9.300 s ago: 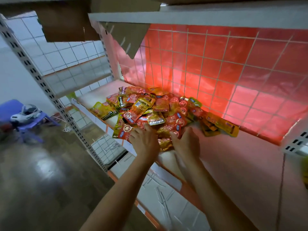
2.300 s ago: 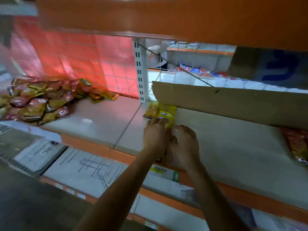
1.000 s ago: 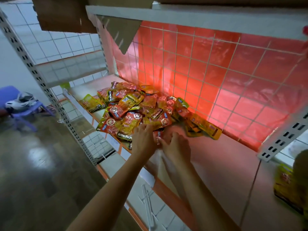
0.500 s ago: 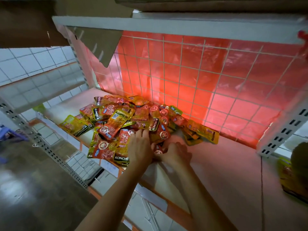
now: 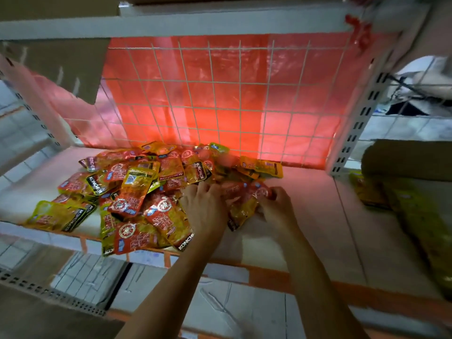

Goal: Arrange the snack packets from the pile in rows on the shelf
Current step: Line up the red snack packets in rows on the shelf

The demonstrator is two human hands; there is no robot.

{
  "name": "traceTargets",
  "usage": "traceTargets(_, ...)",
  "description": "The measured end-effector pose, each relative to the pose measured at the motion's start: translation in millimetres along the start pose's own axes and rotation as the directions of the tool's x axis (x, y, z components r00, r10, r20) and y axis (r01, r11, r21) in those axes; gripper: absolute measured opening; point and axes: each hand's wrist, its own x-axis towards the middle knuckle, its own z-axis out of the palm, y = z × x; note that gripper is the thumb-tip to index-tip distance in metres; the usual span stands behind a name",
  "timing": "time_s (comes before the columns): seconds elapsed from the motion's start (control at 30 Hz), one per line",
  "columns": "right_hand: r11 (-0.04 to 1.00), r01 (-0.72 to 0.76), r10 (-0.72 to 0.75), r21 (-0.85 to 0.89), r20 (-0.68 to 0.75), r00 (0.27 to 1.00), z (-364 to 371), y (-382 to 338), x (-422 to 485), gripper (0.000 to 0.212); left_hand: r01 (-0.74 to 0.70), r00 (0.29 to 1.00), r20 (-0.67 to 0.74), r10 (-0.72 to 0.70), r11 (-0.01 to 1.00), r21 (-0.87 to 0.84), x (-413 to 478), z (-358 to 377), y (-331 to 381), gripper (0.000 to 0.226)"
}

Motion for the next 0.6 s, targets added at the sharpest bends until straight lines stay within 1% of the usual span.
traceTargets(0.07,0.974,-0.043,0.049,0.223,-0.022,0.999,-11.0,3.8,-9.0,0.009,-0.045,0.999,-0.02,0.043,0.994,-0.1,-3.9,-3.6,8.7,0.02)
traceTargets(0.1,0.951,-0.041,0.053,0.307,-0.031,0.998,-16.7,5.0,-14.1,0.011,-0.065,0.998,-0.032,0.061,0.987,-0.148,-5.9,-4.4,13.7,0.019)
traceTargets(0.2,0.873,0.007,0.065,0.488,-0.131,0.989,-35.5,6.6,-28.1,0.012,-0.123,0.992,-0.031,0.12,0.955,-0.271,-11.1,-2.9,30.1,0.018)
traceTargets(0.27,0.814,0.047,0.086,0.578,-0.201,0.976,-49.8,6.3,-36.0,0.012,-0.162,0.982,0.023,0.19,0.888,-0.43,-15.0,-0.1,42.7,0.019)
traceTargets(0.33,0.8,0.07,0.093,0.596,-0.239,0.967,-66.0,7.5,-43.2,0.01,-0.165,0.966,0.076,0.249,0.812,-0.561,-22.1,1.7,57.1,0.023)
traceTargets(0.37,0.801,0.074,0.094,0.594,-0.246,0.965,-74.2,8.3,-47.3,0.012,-0.162,0.959,0.096,0.268,0.791,-0.59,-26.4,2.5,65.0,0.025)
traceTargets(0.47,0.814,0.042,0.146,0.579,-0.273,0.951,-98.4,11.9,-57.4,0.028,-0.196,0.932,0.144,0.333,0.796,-0.572,-40.1,6.4,91.3,0.026)
traceTargets(0.53,0.8,0.033,0.192,0.599,-0.308,0.932,-115.5,14.5,-62.7,0.031,-0.233,0.912,0.158,0.38,0.793,-0.562,-49.0,7.7,110.1,0.025)
traceTargets(0.6,0.779,0.05,0.208,0.625,-0.332,0.92,-132.5,19.1,-67.2,0.031,-0.237,0.89,0.189,0.416,0.774,-0.588,-57.9,8.3,129.9,0.025)
